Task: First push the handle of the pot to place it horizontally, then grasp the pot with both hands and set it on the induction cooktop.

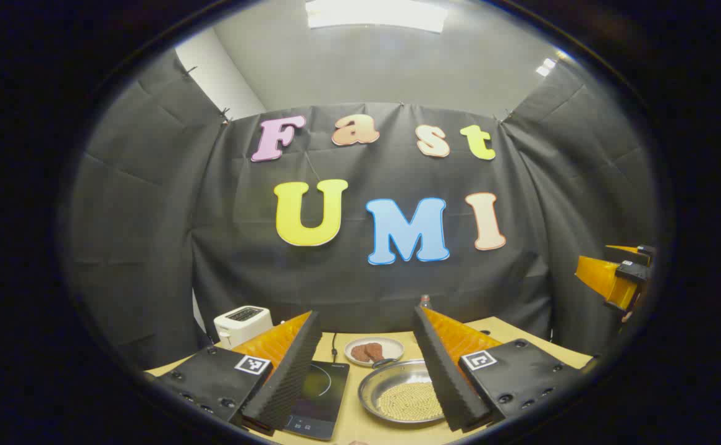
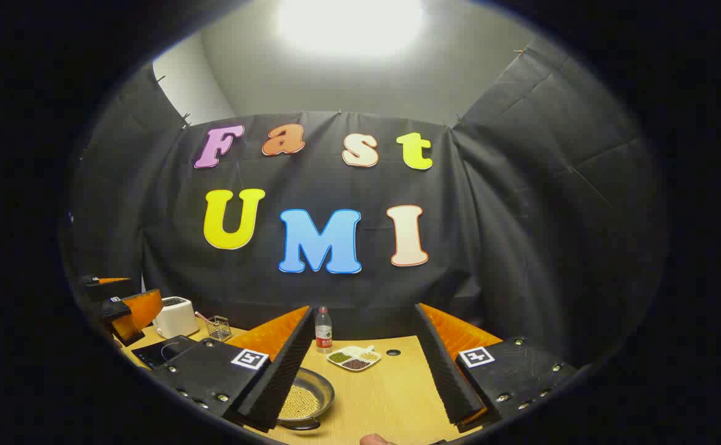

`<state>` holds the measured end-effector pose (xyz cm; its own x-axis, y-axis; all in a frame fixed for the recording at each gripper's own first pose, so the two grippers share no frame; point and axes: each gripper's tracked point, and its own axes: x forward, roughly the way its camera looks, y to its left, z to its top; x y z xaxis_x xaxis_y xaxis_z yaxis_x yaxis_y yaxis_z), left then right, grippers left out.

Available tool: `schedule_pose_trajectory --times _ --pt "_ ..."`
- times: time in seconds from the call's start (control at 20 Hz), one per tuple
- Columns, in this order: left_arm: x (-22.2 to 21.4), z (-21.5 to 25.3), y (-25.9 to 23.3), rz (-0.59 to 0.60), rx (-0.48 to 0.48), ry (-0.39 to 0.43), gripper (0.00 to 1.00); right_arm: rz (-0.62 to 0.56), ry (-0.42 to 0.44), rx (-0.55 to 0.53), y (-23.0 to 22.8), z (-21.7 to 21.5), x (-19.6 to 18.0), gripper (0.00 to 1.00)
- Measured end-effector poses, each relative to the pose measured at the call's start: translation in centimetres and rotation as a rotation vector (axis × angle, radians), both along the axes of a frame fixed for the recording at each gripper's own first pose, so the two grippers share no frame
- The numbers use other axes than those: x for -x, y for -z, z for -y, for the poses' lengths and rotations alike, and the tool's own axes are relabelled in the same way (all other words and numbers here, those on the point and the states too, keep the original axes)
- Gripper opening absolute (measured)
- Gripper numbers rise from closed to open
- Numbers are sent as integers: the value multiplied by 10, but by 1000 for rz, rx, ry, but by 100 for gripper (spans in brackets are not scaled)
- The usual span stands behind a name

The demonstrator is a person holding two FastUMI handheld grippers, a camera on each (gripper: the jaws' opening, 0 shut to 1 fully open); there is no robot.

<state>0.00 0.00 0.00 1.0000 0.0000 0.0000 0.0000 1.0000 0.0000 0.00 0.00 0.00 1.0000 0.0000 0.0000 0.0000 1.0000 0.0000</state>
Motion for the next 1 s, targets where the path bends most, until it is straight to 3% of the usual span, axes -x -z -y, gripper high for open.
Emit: schedule_pose_trajectory --times 1.0 --pt "30 9 -1 -8 -36 -46 97 -41 -51 19 11 17 9 96"
